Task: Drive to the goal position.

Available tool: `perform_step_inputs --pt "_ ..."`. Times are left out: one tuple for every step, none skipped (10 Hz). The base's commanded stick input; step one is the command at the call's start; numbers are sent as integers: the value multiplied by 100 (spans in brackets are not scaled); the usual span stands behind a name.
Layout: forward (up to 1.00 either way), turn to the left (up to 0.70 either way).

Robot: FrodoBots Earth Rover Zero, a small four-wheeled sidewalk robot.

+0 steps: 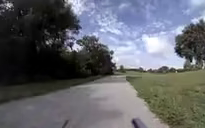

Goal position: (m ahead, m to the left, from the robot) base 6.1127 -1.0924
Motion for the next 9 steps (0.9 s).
perform_step_inputs --pt "69 3" --pt "69 3" --pt "69 3" --pt "69 3" --pt "69 3" --pt "69 3" --pt "69 3" --pt "69 3" --pt "69 3"
